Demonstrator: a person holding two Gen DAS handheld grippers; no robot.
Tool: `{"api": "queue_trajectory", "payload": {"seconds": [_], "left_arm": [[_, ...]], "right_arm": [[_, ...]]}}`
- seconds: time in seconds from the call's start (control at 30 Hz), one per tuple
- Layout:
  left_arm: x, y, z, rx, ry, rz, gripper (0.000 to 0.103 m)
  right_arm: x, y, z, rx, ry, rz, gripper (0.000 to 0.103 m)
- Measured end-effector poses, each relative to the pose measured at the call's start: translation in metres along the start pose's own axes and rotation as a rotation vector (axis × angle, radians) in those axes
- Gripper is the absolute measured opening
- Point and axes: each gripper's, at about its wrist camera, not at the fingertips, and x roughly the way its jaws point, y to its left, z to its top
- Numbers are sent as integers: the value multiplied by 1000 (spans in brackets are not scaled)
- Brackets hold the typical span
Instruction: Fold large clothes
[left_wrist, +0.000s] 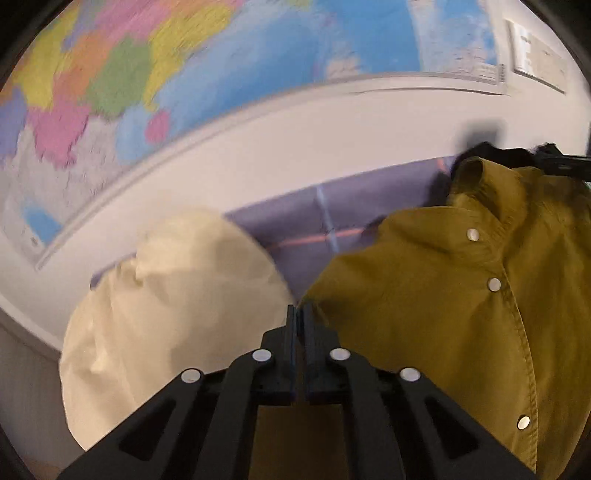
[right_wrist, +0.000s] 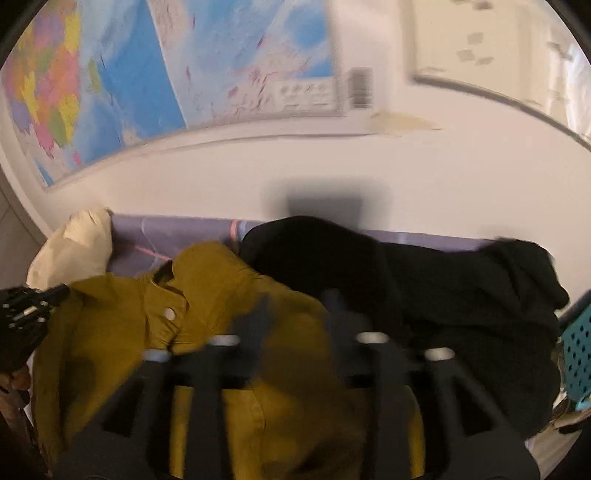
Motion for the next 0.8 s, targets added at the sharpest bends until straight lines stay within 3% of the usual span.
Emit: {"api": "queue_trajectory", "payload": {"seconds": [0.13,0.17,0.3,0.4,0.43,0.47,0.5,0.53,0.57,0.7,0.8], "left_arm": [[-18,13,-15,-11,-45,-23,34],[-25,13,-19,2,-54,-38,35],[-48,7,-30,57,-86,-97,44],[-55,-2,-34,64,-91,-138,44],[-55,-4,-34,65,-91,-140,45],[-55,-7,-36,60,-87,-139,45],[-51,-8,-35,55,-80,-145,45],[-49,-9,-35,47,-69,-153,45],[-48,-10,-35,43,-64,-154,45],[-58,-11,-41,60,-76,-146,45],[-70,-10,-48,78,-90,-137,46]], "right_arm": [[-70,-29,-38,22,-65,54,68],[-89,-38,-59,33,-44,91,73],[-128,-62,-140,85,84,183,77],[-138,-66,-198,150,179,231,78],[-137,-62,-214,160,213,234,76],[-137,-60,-225,156,231,231,55],[-134,-56,-238,153,254,233,19],[-134,-56,-241,170,253,247,6],[-139,-58,-240,190,240,261,6],[-210,-68,-199,113,87,107,5],[-250,-80,-159,-8,28,-184,6]]}}
